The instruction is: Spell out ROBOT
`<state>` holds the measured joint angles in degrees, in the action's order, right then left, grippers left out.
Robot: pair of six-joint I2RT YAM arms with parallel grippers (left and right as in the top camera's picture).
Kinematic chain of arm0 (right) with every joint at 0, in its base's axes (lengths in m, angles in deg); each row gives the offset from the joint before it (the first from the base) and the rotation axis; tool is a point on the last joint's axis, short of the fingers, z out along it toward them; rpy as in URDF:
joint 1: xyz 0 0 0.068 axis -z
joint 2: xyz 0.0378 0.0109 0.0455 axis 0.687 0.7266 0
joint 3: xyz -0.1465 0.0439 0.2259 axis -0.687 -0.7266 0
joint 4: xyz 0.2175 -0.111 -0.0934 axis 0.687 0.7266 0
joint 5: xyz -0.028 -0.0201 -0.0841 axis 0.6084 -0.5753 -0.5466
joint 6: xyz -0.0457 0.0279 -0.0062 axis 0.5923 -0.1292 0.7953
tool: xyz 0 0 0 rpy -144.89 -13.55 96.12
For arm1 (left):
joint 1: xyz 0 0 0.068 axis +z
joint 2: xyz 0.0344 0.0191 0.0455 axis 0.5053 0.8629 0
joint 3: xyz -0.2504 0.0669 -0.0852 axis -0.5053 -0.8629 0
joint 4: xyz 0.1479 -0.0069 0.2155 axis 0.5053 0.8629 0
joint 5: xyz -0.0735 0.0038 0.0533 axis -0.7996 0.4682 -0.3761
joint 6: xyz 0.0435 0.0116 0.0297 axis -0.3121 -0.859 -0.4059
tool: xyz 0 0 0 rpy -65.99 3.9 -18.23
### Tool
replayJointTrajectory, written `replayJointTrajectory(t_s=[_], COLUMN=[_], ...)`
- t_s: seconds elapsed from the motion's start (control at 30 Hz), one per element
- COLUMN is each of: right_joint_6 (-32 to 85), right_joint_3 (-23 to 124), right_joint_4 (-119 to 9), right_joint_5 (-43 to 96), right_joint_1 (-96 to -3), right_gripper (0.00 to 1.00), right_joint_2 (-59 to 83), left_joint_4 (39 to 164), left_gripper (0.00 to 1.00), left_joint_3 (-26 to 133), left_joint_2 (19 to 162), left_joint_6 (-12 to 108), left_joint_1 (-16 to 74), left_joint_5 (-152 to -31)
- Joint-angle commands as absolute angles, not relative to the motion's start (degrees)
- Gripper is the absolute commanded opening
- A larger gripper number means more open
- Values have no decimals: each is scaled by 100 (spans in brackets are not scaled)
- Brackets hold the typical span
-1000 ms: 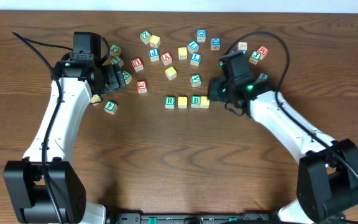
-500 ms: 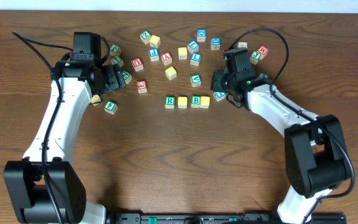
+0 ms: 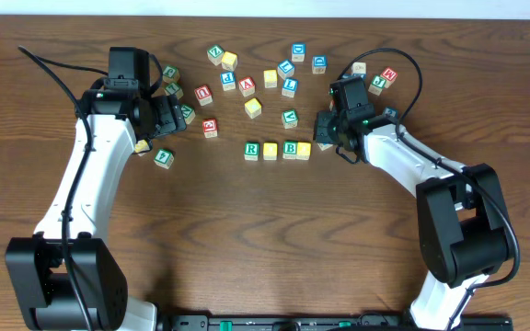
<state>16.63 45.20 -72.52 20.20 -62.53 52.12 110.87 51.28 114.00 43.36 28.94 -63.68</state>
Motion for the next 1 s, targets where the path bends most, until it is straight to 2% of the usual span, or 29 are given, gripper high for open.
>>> replayJointTrajectory(t_s=[0.0, 0.47, 0.7, 0.83, 0.97], right_joint_6=[1727, 1598, 1683, 1421, 1335], right_joint_3=[4538, 4558, 4796, 4796, 4770], right_joint_4=[-7108, -6917, -6552, -6039, -5610], right_joint_5=[1921, 2013, 1996, 2223, 2446], right_joint_1=[-6262, -6255, -5932, -5643, -5532], right_gripper=[1, 1, 3, 3, 1], right_joint_2=[5287, 5256, 4517, 4251, 4397], left_joint_4=[11126, 11130, 11205, 11146, 11143], left_gripper=[90, 90, 89, 79, 63], left_joint_3=[5080, 5080, 5073, 5012, 5008], left_joint_2=[11431, 11431, 11431, 11444, 11616], left_joint_6=[4342, 4342, 4342, 4345, 4345], left_joint_1=[2896, 2896, 2890, 2850, 2706], left_joint_5=[-6355, -6359, -6455, -6774, -6796])
